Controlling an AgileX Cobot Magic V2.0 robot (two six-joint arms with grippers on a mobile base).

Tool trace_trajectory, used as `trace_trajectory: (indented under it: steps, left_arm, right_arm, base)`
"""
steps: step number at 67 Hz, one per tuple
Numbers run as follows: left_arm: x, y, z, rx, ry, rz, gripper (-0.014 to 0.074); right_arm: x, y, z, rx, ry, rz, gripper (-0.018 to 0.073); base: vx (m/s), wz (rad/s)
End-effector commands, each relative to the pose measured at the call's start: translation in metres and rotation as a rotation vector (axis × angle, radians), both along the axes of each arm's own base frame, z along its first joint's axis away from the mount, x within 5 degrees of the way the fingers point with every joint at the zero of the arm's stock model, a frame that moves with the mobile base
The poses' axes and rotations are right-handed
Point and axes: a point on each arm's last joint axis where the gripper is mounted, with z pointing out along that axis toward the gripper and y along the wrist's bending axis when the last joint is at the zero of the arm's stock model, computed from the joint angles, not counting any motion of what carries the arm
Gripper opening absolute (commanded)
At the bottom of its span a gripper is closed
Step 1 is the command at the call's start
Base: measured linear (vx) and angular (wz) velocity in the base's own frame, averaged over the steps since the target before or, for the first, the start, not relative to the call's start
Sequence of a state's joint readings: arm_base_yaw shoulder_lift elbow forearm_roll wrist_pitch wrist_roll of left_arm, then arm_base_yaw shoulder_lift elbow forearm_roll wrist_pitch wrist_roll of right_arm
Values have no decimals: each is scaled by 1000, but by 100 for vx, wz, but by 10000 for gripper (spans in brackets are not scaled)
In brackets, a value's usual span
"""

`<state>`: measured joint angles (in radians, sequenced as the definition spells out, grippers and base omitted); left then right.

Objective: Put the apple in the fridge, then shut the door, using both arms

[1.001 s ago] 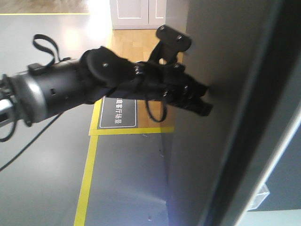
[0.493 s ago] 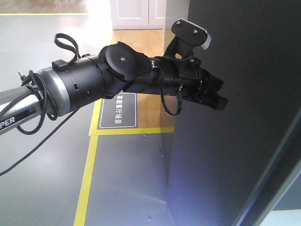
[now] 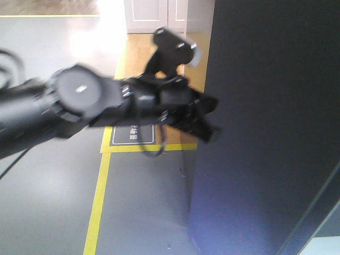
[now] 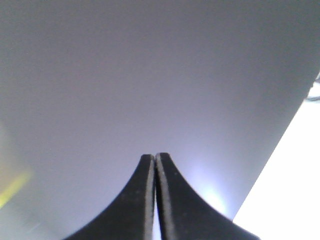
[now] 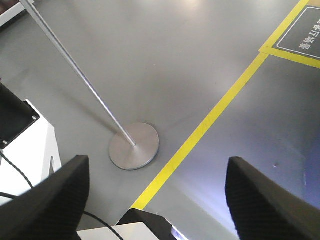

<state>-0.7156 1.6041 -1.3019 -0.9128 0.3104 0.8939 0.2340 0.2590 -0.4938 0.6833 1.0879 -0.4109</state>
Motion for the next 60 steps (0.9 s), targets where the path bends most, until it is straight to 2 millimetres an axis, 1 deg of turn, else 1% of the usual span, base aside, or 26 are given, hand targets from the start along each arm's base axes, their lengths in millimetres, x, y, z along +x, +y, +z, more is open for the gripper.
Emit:
trace_trajectory:
  steps: [1, 8, 9, 16, 24, 30, 37, 45, 51, 60]
  left_arm:
    - [-18, 26, 26, -80, -85, 93, -6]
    - [-34, 45, 23, -68, -117, 125, -6]
    - [-36, 47, 20, -62, -114, 131, -6]
    - [-46, 69, 16, -70, -91, 170, -6]
    - [-50, 95, 12, -52, -62, 196, -6]
    - [-51, 112, 11, -33, 3, 206, -6]
    - [-51, 132, 7, 55, 63, 240, -6]
    - [-51, 153, 2, 164, 118, 351, -6]
    - [-54, 164, 2, 219, 137, 434, -6]
    - [-62, 176, 9, 240, 119, 516, -6]
  right_arm:
    - [2, 2, 11, 48, -34, -10, 538]
    - [2, 2, 11, 46, -35, -11, 538]
    - [2, 2, 11, 45, -34, -10, 538]
    - [1, 2, 10, 37, -24, -1, 538]
    - [1, 1, 9, 29, -24, -2, 538]
    - [2, 1, 10, 30, -33, -12, 538]
    - [6, -1, 9, 8, -49, -42, 538]
    - [16, -5, 6, -49, -20, -95, 529]
    - [27, -6, 6, -105, -2, -116, 508]
    - [43, -7, 15, -186, -11, -118, 461]
  base:
    - [0, 0]
    - [0, 0]
    - [0, 0]
    - [0, 0]
    - [0, 0]
    - [0, 0]
    - [0, 0]
    - [0, 0]
    - [0, 0]
    - [0, 0]
